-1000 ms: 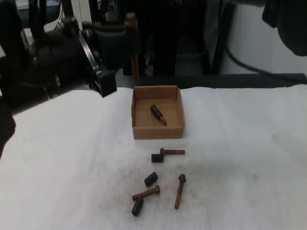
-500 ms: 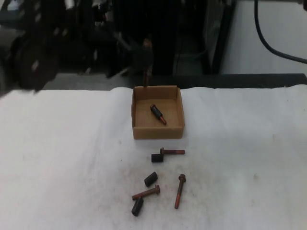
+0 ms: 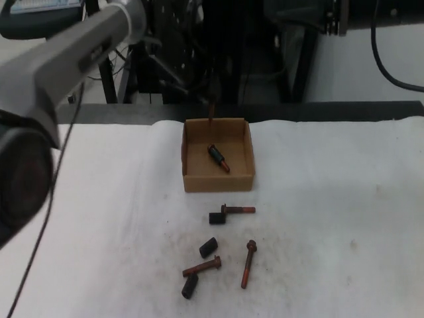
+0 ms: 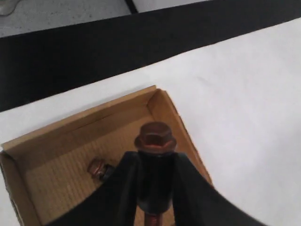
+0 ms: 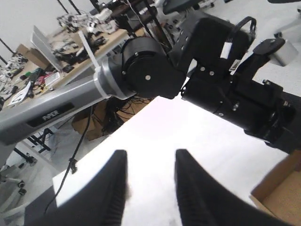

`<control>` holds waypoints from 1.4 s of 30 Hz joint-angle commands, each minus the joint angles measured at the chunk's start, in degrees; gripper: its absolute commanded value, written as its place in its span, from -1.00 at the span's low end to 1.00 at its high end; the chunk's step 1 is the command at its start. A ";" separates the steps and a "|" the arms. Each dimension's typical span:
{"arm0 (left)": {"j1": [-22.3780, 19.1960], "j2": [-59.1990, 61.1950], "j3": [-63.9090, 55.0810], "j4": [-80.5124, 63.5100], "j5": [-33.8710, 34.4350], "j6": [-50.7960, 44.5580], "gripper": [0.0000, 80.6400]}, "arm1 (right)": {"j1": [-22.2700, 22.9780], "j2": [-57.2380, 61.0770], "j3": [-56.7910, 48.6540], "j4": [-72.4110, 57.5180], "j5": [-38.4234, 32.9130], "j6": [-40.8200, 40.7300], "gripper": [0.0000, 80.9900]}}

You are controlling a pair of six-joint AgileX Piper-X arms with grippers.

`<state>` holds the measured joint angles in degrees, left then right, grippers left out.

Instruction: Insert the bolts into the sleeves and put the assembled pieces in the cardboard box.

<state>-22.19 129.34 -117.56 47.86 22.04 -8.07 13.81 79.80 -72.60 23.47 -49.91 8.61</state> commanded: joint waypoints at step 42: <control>-0.12 3.68 -7.98 13.48 -7.89 6.01 -0.09 | -4.67 -0.79 -0.29 8.62 7.56 -7.36 -0.21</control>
<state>-22.19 133.92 -124.12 60.46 14.76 0.00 9.35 79.80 -72.60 32.16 -41.96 1.66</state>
